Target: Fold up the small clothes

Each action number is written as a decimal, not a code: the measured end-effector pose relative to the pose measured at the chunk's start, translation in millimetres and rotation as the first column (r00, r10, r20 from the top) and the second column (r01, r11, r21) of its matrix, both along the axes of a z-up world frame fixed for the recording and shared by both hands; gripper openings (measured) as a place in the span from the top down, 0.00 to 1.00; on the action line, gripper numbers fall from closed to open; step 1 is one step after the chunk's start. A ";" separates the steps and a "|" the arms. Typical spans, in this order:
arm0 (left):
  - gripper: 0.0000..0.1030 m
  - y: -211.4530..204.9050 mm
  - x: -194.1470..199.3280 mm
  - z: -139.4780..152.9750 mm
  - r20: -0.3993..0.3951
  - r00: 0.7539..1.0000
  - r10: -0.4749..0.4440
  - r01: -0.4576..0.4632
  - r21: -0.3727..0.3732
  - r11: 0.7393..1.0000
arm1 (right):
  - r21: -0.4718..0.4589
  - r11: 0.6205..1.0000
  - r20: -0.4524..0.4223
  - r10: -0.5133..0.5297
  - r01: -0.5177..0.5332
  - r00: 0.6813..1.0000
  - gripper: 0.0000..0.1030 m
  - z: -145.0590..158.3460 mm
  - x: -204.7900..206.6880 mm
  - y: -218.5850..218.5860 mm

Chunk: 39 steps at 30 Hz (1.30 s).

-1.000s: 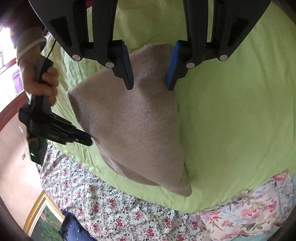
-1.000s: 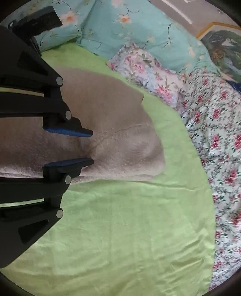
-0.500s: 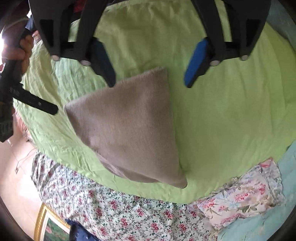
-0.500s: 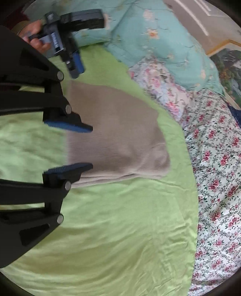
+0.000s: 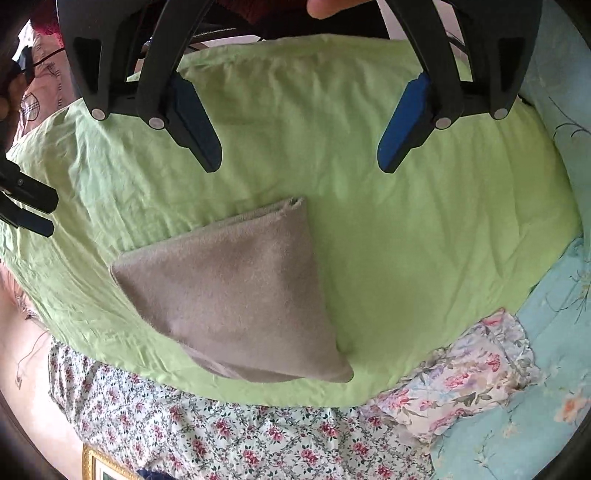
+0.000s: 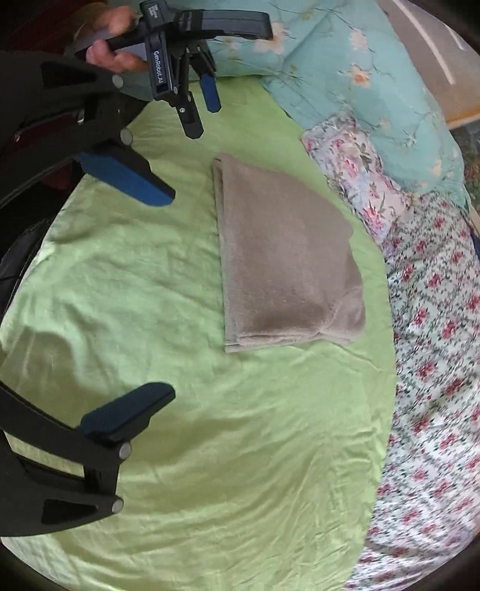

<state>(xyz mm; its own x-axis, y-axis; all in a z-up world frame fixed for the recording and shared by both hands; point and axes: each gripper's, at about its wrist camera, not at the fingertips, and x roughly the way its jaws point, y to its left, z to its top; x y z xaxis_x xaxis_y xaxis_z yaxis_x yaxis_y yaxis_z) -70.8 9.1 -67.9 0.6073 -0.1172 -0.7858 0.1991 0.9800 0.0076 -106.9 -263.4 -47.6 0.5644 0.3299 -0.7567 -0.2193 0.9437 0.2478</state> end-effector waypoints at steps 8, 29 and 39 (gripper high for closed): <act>0.13 2.5 7.3 12.9 0.042 0.999 0.008 -0.009 0.018 1.000 | -0.054 0.996 0.007 0.064 -0.064 0.998 0.00 6.4 16.0 16.8; 0.12 -7.5 66.7 16.0 0.016 0.998 0.055 -0.055 0.006 0.998 | -0.145 0.986 -0.018 0.074 -0.076 0.997 0.00 9.5 84.4 38.5; 0.11 -15.0 81.8 22.2 0.035 0.996 0.078 -0.078 0.019 0.997 | -0.165 0.984 -0.021 0.070 -0.072 0.997 0.00 15.0 102.6 43.2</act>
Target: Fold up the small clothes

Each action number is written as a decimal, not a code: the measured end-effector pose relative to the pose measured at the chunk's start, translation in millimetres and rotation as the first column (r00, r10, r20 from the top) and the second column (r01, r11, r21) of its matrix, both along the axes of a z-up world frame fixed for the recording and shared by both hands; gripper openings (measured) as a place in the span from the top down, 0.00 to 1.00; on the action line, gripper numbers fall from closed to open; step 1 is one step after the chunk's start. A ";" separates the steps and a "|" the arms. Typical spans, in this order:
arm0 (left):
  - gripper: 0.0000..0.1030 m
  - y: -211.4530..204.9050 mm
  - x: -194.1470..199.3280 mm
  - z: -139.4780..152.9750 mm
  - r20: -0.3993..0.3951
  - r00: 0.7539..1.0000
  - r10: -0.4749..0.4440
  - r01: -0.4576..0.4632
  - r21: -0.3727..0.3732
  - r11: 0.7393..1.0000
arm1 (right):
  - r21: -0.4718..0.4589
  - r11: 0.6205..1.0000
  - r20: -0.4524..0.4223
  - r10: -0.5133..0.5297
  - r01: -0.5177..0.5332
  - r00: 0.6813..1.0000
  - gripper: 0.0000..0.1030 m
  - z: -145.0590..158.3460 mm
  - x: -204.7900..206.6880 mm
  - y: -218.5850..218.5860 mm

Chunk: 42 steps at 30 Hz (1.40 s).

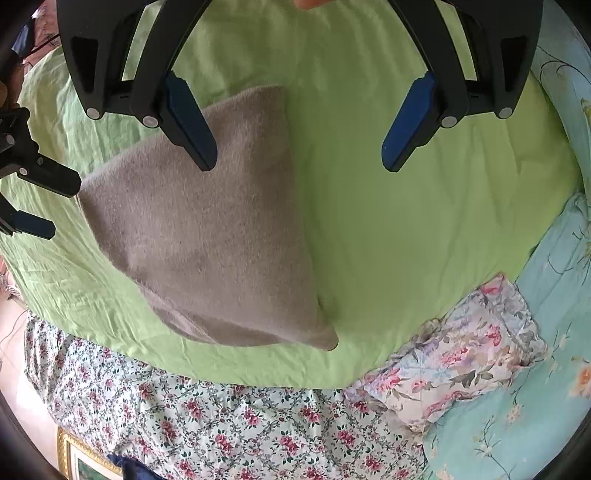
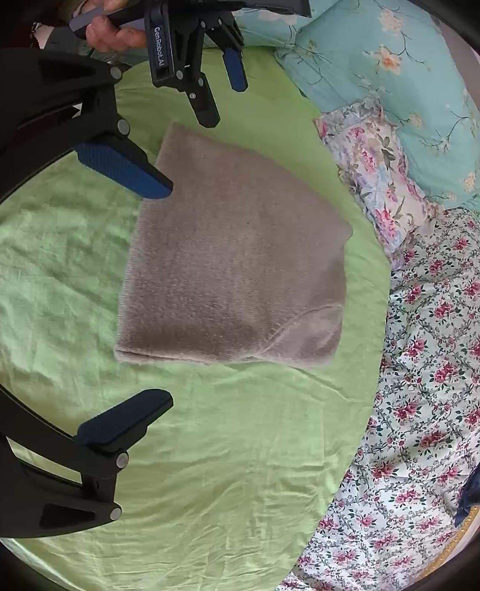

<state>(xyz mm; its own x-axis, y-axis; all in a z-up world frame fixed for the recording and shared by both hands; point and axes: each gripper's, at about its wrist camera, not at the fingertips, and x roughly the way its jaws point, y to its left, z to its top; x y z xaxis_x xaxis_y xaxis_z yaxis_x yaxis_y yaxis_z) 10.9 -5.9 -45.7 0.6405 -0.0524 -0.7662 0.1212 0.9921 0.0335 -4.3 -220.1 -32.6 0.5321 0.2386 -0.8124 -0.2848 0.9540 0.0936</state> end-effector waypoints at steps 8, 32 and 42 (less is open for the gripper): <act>0.11 -10.0 7.7 -2.1 -0.006 1.000 -0.001 0.001 0.021 1.000 | -0.016 1.000 -0.008 0.005 -0.005 1.000 0.00 -0.9 11.5 -1.9; 0.11 -14.1 22.3 0.6 -0.003 1.000 0.026 -0.026 0.068 0.997 | 0.192 0.976 -0.055 -0.099 0.108 0.994 0.00 -3.8 37.8 -33.1; 0.11 -10.3 29.4 4.6 -0.002 0.999 0.044 -0.044 0.041 0.998 | 0.235 0.964 -0.087 -0.106 0.123 0.991 0.00 -6.1 61.3 -30.8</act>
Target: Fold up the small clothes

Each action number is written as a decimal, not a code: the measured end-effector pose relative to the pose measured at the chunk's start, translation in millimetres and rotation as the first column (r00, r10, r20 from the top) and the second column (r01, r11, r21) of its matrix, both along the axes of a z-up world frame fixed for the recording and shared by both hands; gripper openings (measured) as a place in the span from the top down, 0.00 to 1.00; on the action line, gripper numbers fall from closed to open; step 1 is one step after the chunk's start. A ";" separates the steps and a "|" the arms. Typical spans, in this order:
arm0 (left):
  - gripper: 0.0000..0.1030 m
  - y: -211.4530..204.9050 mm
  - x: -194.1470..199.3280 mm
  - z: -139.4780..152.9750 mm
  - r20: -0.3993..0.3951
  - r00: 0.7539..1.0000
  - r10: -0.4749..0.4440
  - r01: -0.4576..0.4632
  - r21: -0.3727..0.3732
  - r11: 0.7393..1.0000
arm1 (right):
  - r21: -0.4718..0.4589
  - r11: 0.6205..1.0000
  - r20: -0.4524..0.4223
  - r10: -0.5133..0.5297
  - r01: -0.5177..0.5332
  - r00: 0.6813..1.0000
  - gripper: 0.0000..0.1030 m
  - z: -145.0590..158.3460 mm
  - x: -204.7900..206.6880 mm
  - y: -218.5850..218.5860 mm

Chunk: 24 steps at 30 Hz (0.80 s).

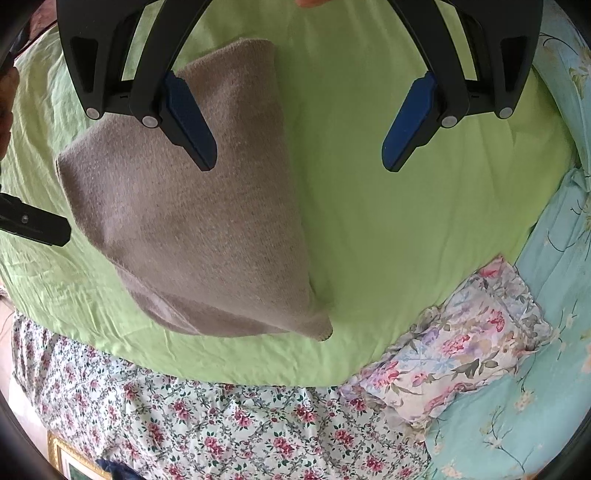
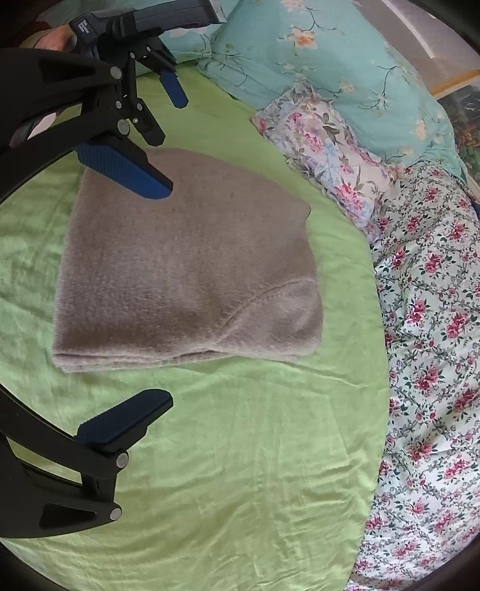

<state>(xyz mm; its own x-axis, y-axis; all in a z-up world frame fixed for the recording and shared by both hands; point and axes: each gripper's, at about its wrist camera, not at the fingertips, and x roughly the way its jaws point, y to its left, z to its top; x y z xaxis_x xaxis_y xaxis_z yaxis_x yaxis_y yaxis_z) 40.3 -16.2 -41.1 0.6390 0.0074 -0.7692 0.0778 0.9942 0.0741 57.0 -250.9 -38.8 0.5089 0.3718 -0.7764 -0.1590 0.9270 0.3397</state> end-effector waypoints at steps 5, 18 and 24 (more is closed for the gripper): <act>0.11 0.3 2.6 5.3 0.008 1.000 0.014 -0.014 0.000 1.000 | 0.015 1.000 -0.016 0.019 -0.019 1.000 0.00 -3.0 11.9 5.6; 0.11 -1.7 -4.7 9.7 0.030 0.999 0.020 -0.021 0.021 1.000 | -0.111 0.991 0.017 0.082 -0.079 0.996 0.00 2.7 -7.1 27.0; 0.11 -0.8 -10.4 12.1 0.044 0.999 0.016 -0.017 0.027 0.999 | -0.180 0.980 0.044 0.099 -0.089 0.994 0.00 4.2 -17.6 32.9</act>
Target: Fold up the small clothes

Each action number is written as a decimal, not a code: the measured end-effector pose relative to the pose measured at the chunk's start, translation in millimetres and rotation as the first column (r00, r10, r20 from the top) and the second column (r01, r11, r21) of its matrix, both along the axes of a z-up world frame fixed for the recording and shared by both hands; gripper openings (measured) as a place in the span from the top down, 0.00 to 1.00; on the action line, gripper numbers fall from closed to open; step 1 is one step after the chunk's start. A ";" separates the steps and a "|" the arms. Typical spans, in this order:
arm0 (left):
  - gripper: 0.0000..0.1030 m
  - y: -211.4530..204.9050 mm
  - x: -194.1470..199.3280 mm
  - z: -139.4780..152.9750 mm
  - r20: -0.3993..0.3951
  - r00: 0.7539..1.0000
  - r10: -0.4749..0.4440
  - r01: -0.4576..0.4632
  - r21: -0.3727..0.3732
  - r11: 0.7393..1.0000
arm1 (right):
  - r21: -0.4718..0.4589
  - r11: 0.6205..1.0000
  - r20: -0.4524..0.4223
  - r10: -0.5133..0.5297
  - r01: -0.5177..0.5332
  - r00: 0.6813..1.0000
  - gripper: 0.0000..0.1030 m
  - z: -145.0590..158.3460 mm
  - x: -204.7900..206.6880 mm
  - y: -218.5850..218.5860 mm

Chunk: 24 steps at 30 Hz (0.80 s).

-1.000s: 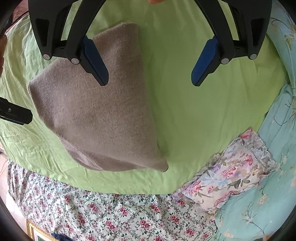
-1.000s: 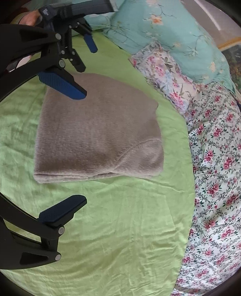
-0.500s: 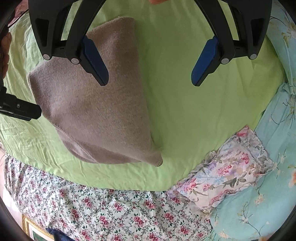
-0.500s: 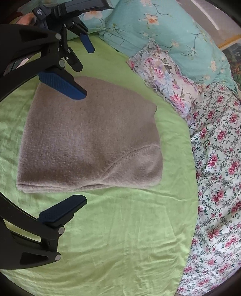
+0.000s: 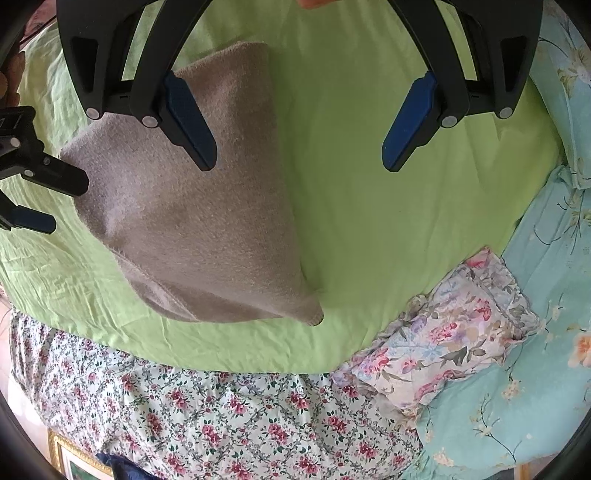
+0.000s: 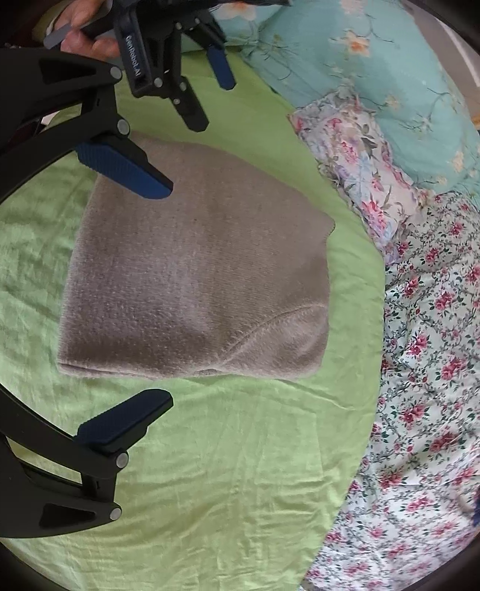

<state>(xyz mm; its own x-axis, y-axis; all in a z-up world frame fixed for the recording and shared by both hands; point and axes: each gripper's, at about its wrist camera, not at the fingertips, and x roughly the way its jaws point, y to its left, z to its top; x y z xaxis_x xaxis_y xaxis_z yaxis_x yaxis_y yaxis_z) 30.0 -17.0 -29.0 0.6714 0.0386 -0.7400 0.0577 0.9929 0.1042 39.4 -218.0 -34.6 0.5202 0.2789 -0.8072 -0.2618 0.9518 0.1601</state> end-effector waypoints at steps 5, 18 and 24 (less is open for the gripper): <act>0.11 3.6 -4.3 1.4 0.007 1.000 -0.003 0.003 -0.001 1.000 | -0.043 0.999 0.012 -0.013 0.013 1.000 0.00 -1.3 -3.4 0.4; 0.11 7.1 -12.9 4.0 0.024 1.000 0.008 -0.008 0.009 1.000 | -0.077 0.997 0.032 -0.018 0.021 0.999 0.00 2.5 -8.5 1.3; 0.11 3.9 -14.9 5.8 0.032 0.999 0.002 -0.003 0.024 1.000 | -0.082 0.996 0.039 -0.021 0.025 0.999 0.00 5.8 -11.7 1.2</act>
